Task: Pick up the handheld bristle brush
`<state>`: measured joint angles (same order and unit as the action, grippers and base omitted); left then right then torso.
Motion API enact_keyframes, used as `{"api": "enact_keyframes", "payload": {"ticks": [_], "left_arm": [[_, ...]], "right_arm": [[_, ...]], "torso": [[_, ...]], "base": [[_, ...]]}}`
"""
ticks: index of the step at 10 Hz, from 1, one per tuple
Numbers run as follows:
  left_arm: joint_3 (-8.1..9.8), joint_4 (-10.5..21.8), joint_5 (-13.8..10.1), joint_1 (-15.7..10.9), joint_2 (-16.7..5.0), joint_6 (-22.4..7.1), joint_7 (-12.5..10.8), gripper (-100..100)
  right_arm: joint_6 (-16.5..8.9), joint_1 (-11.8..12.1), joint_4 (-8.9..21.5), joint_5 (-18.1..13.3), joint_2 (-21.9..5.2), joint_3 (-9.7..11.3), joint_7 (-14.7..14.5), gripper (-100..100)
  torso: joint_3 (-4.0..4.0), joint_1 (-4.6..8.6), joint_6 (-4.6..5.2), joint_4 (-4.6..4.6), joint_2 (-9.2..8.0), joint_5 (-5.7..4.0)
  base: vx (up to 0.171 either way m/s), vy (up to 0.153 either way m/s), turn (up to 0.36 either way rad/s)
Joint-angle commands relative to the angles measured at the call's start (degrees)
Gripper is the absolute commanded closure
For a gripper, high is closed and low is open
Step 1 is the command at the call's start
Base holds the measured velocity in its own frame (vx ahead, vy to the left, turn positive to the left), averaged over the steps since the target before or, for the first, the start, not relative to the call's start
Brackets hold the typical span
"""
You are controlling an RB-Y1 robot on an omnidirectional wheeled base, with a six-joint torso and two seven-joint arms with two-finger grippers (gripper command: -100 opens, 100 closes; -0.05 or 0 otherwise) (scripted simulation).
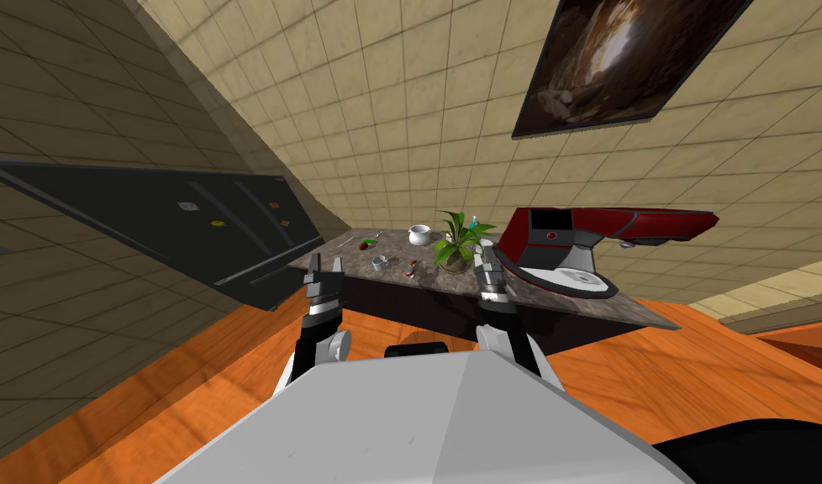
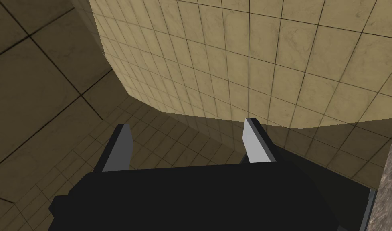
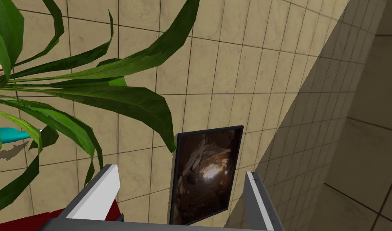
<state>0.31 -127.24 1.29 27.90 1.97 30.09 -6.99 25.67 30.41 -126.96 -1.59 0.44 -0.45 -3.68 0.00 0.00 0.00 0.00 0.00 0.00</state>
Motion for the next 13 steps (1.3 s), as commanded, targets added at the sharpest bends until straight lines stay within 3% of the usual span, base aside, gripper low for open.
{"api": "enact_keyframes", "payload": {"ticks": [1, 4, 5, 7, 13], "left_arm": [[0.00, 0.0, 0.0, 0.0, 0.0, 0.0, 0.0, 0], [0.00, 0.0, 0.0, 0.0, 0.0, 0.0, 0.0, 0], [0.00, 0.0, 0.0, 0.0, 0.0, 0.0, 0.0, 0], [0.00, 0.0, 0.0, 0.0, 0.0, 0.0, 0.0, 0], [0.00, 0.0, 0.0, 0.0, 0.0, 0.0, 0.0, 0]], "right_arm": [[-2.0, -1.1, 0.2, 0.8, -1.8, -1.0, 2.1, -100], [-6.6, -3.6, 0.8, 2.8, -4.6, -3.3, 6.9, -100], [-6.8, -3.6, 0.8, 2.8, -4.6, -3.3, 7.3, -100], [-10.5, -5.8, 1.3, 4.6, -6.5, -5.3, 11.0, -100], [-18.6, -9.7, 2.3, 8.0, -9.2, -8.5, 19.9, -100]], "torso": [[0.00, 0.00, 0.00, 0.00, 0.00, 0.00], [-0.05, -0.16, 0.00, -0.02, 0.09, 0.03], [-0.07, -0.16, 0.00, -0.03, 0.12, 0.04], [-0.05, -0.12, 0.00, -0.02, 0.08, 0.03], [-0.05, -0.13, 0.00, -0.02, 0.08, 0.03]], "base": [[0.011, 0.022, -0.009], [0.023, 0.047, -0.016], [0.020, 0.035, -0.008], [0.016, 0.037, -0.016], [0.019, 0.038, -0.012]]}}
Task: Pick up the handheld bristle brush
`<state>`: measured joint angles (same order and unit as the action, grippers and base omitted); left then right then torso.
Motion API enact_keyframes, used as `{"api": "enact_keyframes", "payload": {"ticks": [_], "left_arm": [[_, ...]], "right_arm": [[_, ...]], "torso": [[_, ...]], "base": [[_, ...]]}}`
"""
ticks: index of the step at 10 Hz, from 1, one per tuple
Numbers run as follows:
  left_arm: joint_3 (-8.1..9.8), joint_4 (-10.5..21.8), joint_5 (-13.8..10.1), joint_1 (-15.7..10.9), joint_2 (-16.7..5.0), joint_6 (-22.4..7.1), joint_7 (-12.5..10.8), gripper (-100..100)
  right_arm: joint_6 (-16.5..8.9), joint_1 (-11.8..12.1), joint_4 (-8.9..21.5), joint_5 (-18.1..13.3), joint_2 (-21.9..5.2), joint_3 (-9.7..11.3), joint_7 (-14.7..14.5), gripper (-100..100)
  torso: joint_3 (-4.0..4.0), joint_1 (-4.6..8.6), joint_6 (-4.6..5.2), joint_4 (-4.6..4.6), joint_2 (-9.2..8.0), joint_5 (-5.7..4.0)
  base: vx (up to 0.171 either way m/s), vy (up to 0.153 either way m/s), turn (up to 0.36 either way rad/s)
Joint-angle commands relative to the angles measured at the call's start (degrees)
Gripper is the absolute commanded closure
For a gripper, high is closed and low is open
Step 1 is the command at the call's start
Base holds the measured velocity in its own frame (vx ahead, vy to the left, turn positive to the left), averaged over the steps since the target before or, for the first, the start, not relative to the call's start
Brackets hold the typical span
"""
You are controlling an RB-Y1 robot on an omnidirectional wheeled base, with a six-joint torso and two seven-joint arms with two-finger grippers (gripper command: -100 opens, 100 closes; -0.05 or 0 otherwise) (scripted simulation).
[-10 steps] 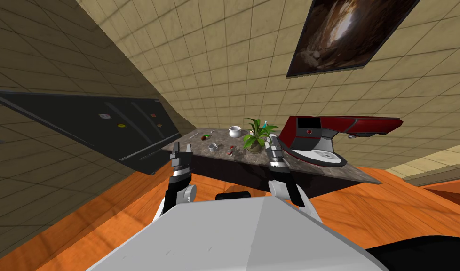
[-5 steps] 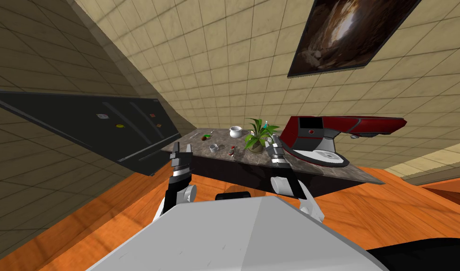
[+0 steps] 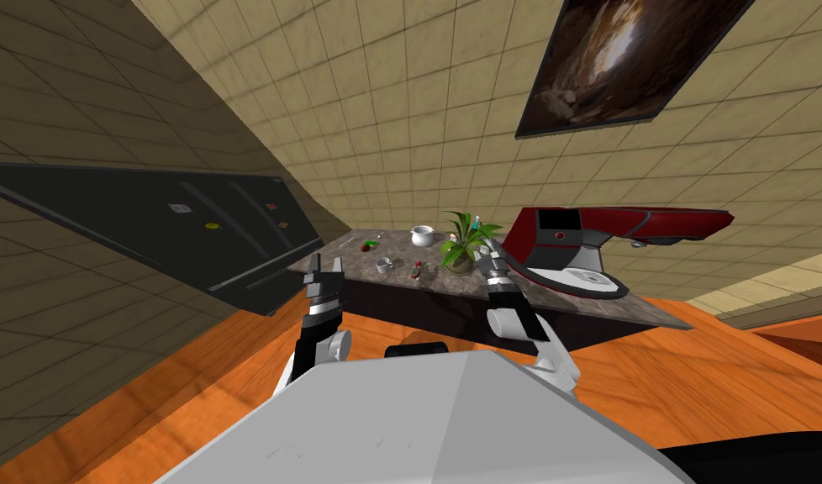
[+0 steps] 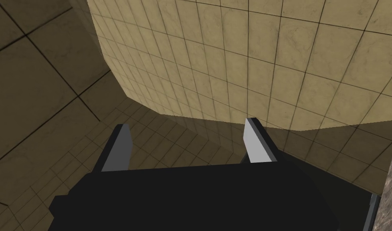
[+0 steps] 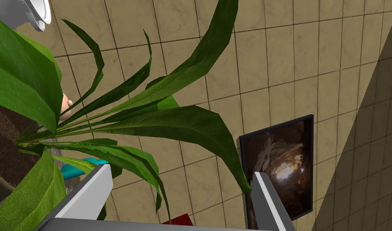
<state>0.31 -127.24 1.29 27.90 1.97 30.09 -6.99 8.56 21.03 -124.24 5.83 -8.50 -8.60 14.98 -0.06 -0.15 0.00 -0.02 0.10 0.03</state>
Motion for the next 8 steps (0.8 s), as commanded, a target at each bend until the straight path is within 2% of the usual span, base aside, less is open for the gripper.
{"api": "enact_keyframes", "payload": {"ticks": [1, 4, 5, 6, 7, 8], "left_arm": [[0.00, 0.0, 0.0, 0.0, 0.0, 0.0, 0.0, 0], [0.00, 0.0, 0.0, 0.0, 0.0, 0.0, 0.0, 0], [0.00, 0.0, 0.0, 0.0, 0.0, 0.0, 0.0, 0], [0.00, 0.0, 0.0, 0.0, 0.0, 0.0, 0.0, 0], [0.00, 0.0, 0.0, 0.0, 0.0, 0.0, 0.0, 0], [0.00, 0.0, 0.0, 0.0, 0.0, 0.0, 0.0, 0]], "right_arm": [[-2.5, -0.3, -0.4, 0.5, -0.3, -0.4, 2.5, -100], [-7.4, -3.1, 0.3, 3.1, -1.9, -2.5, 7.6, -100], [-8.7, -3.1, 0.3, 3.1, -1.9, -2.5, 9.2, -100], [-10.4, -4.5, 0.6, 4.5, -2.6, -3.5, 10.9, -100], [-11.8, -4.5, 0.6, 4.5, -2.6, -3.5, 12.6, -100], [-12.0, -4.5, 0.6, 4.5, -2.6, -3.5, 13.3, -100]], "torso": [[0.00, 0.00, 0.00, 0.00, 0.00, 0.00], [0.00, 0.03, 0.00, 0.00, -0.01, -0.01], [0.00, 0.00, 0.00, 0.00, 0.00, 0.00], [0.00, 0.00, 0.00, 0.00, -0.01, 0.00], [0.00, -0.01, 0.00, 0.00, 0.01, 0.00], [0.00, 0.00, 0.00, 0.00, 0.00, 0.00]], "base": [[0.019, 0.033, -0.008], [0.022, 0.037, -0.012], [0.019, 0.041, -0.007], [0.025, 0.046, -0.012], [0.021, 0.040, -0.010], [0.007, 0.020, 0.000]]}}
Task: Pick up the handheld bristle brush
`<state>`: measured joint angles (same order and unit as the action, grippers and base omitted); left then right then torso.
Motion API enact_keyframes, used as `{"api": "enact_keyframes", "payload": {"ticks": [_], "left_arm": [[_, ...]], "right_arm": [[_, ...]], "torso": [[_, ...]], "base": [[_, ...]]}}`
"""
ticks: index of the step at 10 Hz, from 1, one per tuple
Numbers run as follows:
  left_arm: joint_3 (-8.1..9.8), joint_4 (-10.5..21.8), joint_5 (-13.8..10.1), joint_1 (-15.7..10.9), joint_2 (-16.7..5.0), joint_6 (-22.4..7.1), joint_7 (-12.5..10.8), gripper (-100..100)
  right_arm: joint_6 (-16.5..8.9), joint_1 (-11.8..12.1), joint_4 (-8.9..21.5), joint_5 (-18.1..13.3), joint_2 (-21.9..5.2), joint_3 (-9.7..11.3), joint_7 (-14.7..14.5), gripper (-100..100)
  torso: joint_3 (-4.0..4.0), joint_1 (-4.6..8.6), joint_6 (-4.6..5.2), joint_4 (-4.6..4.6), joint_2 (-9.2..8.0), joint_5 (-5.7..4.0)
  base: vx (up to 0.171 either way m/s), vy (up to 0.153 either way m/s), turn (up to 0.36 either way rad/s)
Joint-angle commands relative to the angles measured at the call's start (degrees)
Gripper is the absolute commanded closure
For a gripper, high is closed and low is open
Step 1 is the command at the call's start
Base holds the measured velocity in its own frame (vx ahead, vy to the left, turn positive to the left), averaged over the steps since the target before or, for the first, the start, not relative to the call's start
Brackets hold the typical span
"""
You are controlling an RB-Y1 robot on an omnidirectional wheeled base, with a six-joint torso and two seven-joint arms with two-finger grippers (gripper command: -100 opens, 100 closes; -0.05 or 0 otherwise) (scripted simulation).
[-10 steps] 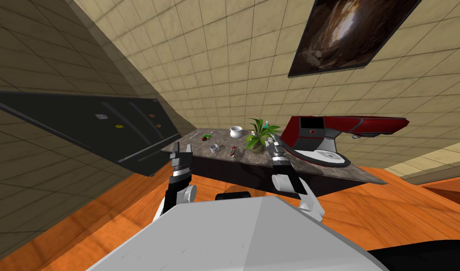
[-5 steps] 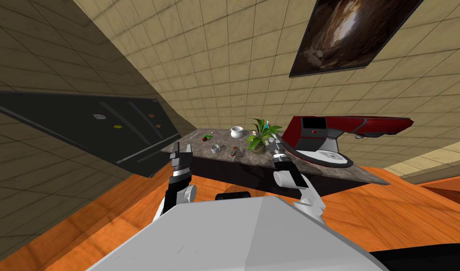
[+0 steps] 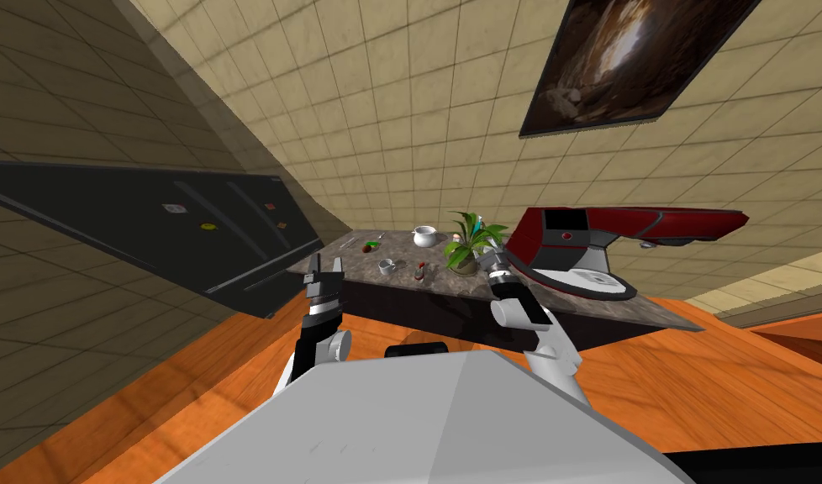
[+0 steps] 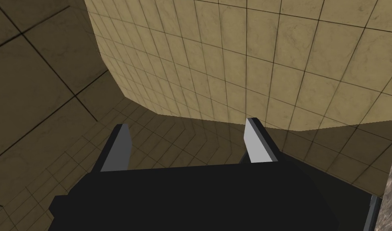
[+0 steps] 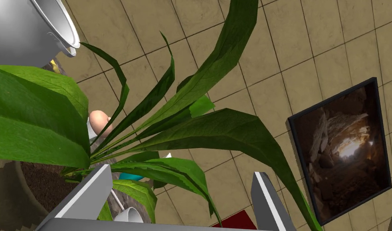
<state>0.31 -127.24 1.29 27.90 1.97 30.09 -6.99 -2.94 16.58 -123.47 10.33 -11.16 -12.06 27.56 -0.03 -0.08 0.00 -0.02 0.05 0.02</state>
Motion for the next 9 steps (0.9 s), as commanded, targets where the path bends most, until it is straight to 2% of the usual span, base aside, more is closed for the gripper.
{"api": "enact_keyframes", "payload": {"ticks": [1, 4, 5, 6, 7, 8, 9], "left_arm": [[0.00, 0.0, 0.0, 0.0, 0.0, 0.0, 0.0, 0], [0.00, 0.0, 0.0, 0.0, 0.0, 0.0, 0.0, 0], [0.00, 0.0, 0.0, 0.0, 0.0, 0.0, 0.0, 0], [0.00, 0.0, 0.0, 0.0, 0.0, 0.0, 0.0, 0], [0.00, 0.0, 0.0, 0.0, 0.0, 0.0, 0.0, 0], [0.00, 0.0, 0.0, 0.0, 0.0, 0.0, 0.0, 0], [0.00, 0.0, 0.0, 0.0, 0.0, 0.0, 0.0, 0]], "right_arm": [[-2.9, -1.4, 0.2, 1.5, -0.7, -0.9, 2.9, -100], [-7.4, -2.8, 0.6, 2.9, -1.4, -1.8, 7.6, -100], [-7.4, -2.8, 0.6, 2.9, -1.4, -1.8, 8.5, -100], [-9.8, -4.2, 0.9, 4.4, -2.1, -2.6, 10.6, -100], [-10.9, -4.2, 0.9, 4.4, -2.1, -2.6, 12.1, -100], [-10.9, -4.2, 0.9, 4.4, -2.1, -2.6, 12.6, -100], [-13.6, -5.5, 1.2, 5.9, -2.8, -3.2, 14.8, -100]], "torso": [[0.00, 0.00, 0.00, 0.00, 0.00, 0.00], [-0.03, -0.08, 0.00, -0.01, 0.06, 0.01], [-0.04, -0.06, 0.00, -0.02, 0.07, 0.01], [-0.01, 0.01, 0.00, -0.01, 0.02, 0.00], [-0.01, -0.02, 0.00, 0.00, 0.01, 0.00], [-0.01, -0.03, 0.00, 0.00, 0.02, 0.01], [0.00, 0.02, 0.00, 0.00, -0.01, 0.00]], "base": [[0.009, 0.038, -0.010], [0.025, 0.042, -0.010], [0.012, 0.018, -0.001], [0.014, 0.032, -0.008], [0.018, 0.035, -0.009], [0.009, 0.017, -0.001], [0.017, 0.031, -0.008]]}}
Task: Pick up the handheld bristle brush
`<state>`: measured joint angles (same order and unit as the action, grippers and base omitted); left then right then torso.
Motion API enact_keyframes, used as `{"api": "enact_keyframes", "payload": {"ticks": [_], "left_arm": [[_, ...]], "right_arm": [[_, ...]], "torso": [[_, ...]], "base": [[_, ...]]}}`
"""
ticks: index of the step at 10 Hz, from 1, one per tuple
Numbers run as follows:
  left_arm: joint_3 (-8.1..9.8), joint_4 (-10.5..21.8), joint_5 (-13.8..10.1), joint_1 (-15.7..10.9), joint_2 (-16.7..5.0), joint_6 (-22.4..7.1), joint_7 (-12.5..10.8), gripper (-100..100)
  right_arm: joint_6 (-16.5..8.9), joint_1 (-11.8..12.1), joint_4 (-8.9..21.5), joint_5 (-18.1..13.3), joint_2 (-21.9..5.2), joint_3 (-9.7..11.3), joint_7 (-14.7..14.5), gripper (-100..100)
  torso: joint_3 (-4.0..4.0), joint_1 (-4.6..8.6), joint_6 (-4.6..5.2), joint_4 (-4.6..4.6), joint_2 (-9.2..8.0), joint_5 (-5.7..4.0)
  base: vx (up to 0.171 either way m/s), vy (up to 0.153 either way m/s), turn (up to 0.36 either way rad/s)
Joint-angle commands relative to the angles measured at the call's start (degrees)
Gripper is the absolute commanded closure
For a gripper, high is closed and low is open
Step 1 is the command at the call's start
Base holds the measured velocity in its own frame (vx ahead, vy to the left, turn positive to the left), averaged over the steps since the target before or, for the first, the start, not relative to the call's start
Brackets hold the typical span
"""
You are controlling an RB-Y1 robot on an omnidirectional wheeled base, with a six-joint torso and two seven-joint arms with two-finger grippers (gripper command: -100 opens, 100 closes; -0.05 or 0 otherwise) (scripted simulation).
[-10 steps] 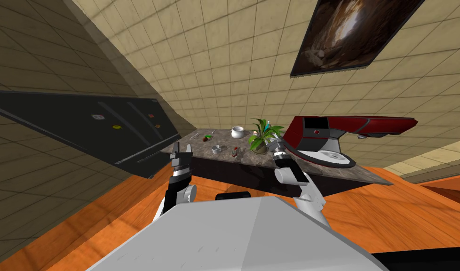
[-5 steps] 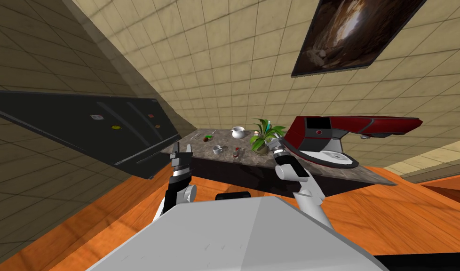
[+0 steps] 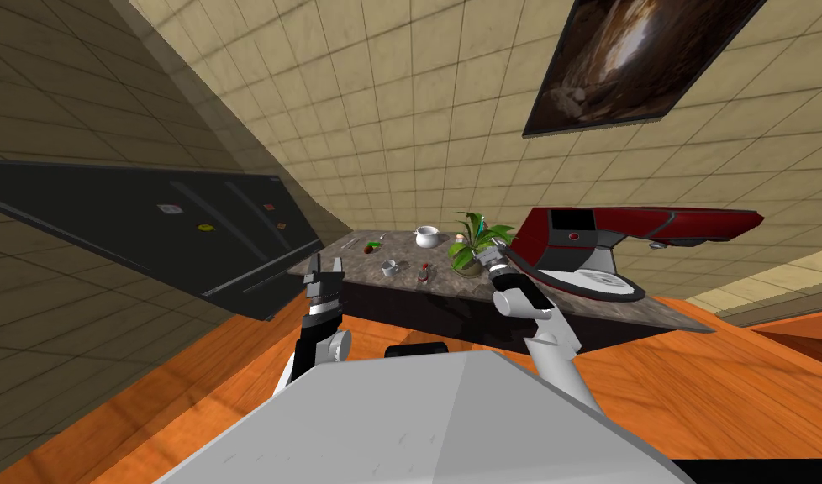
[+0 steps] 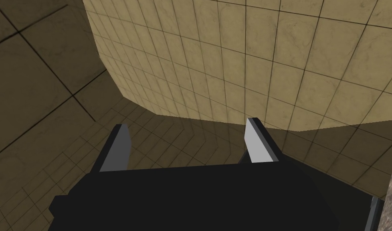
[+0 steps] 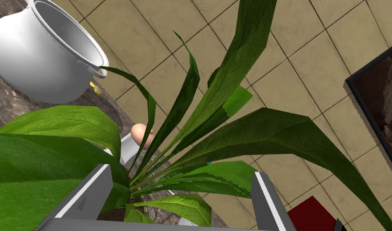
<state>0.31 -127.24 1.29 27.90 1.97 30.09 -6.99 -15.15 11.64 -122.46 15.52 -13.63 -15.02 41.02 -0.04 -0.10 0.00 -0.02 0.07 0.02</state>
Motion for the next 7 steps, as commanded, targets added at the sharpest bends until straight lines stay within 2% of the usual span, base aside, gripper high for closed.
{"api": "enact_keyframes", "payload": {"ticks": [1, 2, 3, 4, 5, 6, 7], "left_arm": [[0.00, 0.0, 0.0, 0.0, 0.0, 0.0, 0.0, 0], [0.00, 0.0, 0.0, 0.0, 0.0, 0.0, 0.0, 0], [0.00, 0.0, 0.0, 0.0, 0.0, 0.0, 0.0, 0], [0.00, 0.0, 0.0, 0.0, 0.0, 0.0, 0.0, 0], [0.00, 0.0, 0.0, 0.0, 0.0, 0.0, 0.0, 0], [0.00, 0.0, 0.0, 0.0, 0.0, 0.0, 0.0, 0], [0.00, 0.0, 0.0, 0.0, 0.0, 0.0, 0.0, 0]], "right_arm": [[-2.3, -0.6, 0.2, 0.7, -0.3, -0.3, 2.9, -100], [-4.3, -1.8, 0.6, 2.2, -1.0, -0.9, 4.5, -100], [-5.8, -1.8, 0.6, 2.2, -1.0, -0.9, 6.2, -100], [-5.8, -1.8, 0.6, 2.2, -1.0, -0.9, 7.4, -100], [-8.4, -3.0, 0.9, 3.8, -1.6, -1.3, 9.3, -100], [-9.4, -3.0, 0.9, 3.8, -1.6, -1.3, 10.9, -100], [-9.4, -3.0, 0.9, 3.8, -1.6, -1.3, 11.6, -100]], "torso": [[0.00, 0.00, 0.00, 0.00, 0.00, 0.00], [0.00, -0.01, 0.00, 0.00, 0.00, 0.00], [-0.03, -0.07, 0.00, -0.01, 0.04, 0.01], [-0.02, -0.07, 0.00, -0.01, 0.03, 0.02], [0.00, 0.02, 0.00, 0.00, -0.02, 0.00], [0.00, 0.01, 0.00, 0.00, 0.00, 0.00], [0.00, 0.00, 0.00, -0.01, 0.00, 0.00]], "base": [[0.018, 0.034, -0.007], [0.029, 0.050, -0.011], [0.025, 0.047, -0.006], [0.008, 0.020, 0.000], [0.016, 0.027, -0.007], [0.019, 0.030, -0.005], [0.009, 0.015, -0.001]]}}
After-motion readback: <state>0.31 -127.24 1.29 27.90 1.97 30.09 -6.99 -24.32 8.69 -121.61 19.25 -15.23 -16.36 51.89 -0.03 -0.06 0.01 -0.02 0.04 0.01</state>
